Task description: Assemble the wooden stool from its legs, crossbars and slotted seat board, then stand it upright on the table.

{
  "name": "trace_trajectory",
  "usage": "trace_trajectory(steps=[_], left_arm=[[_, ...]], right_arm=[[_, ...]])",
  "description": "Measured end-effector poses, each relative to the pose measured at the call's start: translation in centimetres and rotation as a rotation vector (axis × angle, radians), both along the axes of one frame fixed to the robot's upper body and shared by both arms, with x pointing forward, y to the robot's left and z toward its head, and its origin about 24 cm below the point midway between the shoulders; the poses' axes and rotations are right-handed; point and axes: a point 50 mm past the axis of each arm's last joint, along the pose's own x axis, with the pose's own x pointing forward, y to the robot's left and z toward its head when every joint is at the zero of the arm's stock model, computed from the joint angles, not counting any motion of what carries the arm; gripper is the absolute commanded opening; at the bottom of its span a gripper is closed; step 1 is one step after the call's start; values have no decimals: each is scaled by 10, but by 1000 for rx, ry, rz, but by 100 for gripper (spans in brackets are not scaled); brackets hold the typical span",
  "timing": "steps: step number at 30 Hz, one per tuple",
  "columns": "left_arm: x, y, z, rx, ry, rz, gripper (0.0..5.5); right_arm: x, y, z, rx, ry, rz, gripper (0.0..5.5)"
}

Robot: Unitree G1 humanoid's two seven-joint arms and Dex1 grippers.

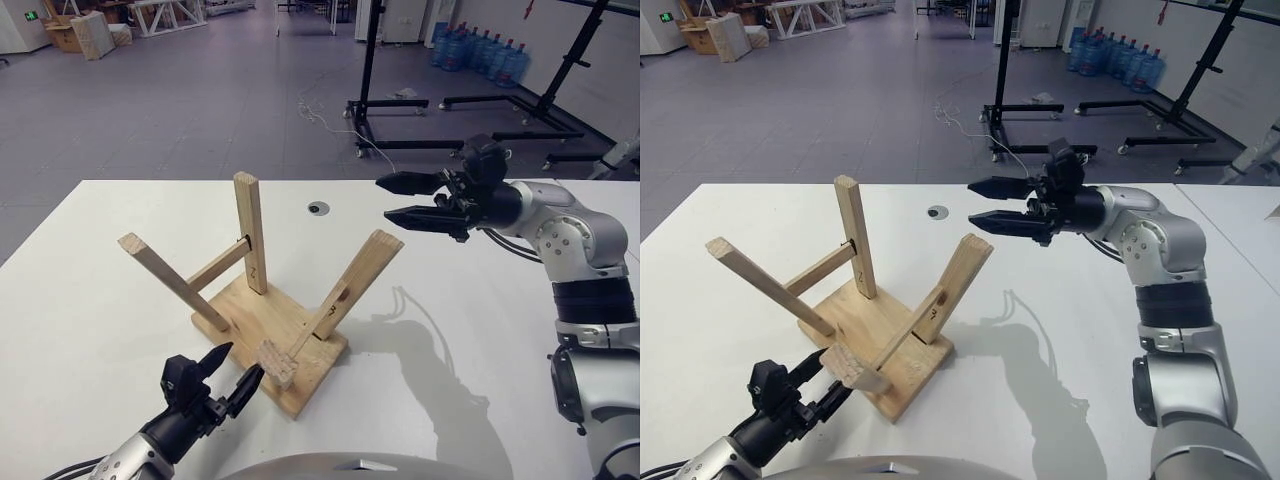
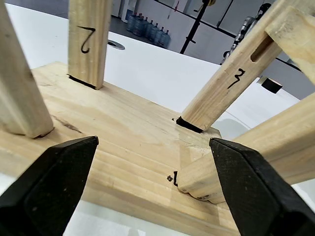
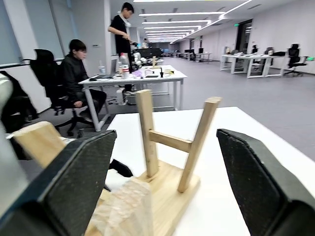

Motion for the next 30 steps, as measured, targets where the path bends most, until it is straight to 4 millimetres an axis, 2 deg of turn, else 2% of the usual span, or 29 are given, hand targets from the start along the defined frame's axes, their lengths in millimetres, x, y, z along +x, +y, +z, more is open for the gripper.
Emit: trace_trajectory(steps=[4,7,11,16,18,21,25,30], left_arm=[[4,-2,-2,2,-5,9,415],[7,-2,-4,4,-6,12,415],[8,-2,-4,-1,-7,24,415],[5,2,-2,-7,-2,49,415],[3,5,0,-2,-2,60,415],[0,10,6,-6,-11,93,415],[-3,22,22,1,-29,145,415],[1,33,41,18,-46,171,415]], right_arm=[[3,-10,4,45,-9,-60,374],[0,-8,7,89,-84,-125,374],[-10,11,12,137,-389,-319,374],[-46,43,33,121,-869,-327,374],[-53,47,36,115,-956,-339,374],[-62,56,34,37,-1081,-342,374],[-70,73,17,-225,-1237,-289,374],[-78,88,6,-362,-1310,-237,374]])
